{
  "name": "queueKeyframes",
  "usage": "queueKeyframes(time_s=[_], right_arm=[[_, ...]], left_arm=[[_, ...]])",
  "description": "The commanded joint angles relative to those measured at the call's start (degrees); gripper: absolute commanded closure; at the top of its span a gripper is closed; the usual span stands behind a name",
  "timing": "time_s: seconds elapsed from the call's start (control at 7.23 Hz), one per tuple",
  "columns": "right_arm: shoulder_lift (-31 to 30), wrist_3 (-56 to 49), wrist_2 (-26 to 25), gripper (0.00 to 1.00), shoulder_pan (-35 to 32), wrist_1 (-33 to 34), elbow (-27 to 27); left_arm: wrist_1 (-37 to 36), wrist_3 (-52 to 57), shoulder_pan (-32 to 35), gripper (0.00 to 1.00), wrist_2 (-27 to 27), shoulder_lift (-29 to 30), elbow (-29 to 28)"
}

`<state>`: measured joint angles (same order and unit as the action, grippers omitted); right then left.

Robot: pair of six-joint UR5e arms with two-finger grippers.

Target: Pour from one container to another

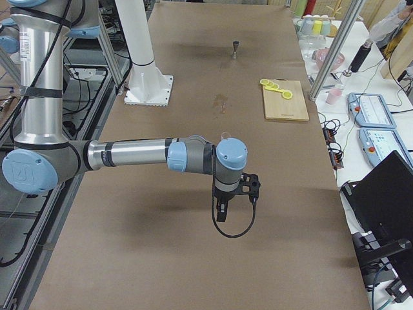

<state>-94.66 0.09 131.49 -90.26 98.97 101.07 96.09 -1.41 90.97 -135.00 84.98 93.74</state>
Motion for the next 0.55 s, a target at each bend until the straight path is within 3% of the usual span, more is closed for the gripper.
queueKeyframes(time_s=[0.0,0.41], right_arm=[[0.0,0.0,0.0,0.00,0.0,0.0,0.0],[-0.4,-0.1,0.0,0.00,0.0,0.0,-0.3]], left_arm=[[-0.1,0.0,0.0,0.01,0.0,-0.1,0.1],[0.0,0.0,0.1,0.01,0.0,-0.1,0.1]])
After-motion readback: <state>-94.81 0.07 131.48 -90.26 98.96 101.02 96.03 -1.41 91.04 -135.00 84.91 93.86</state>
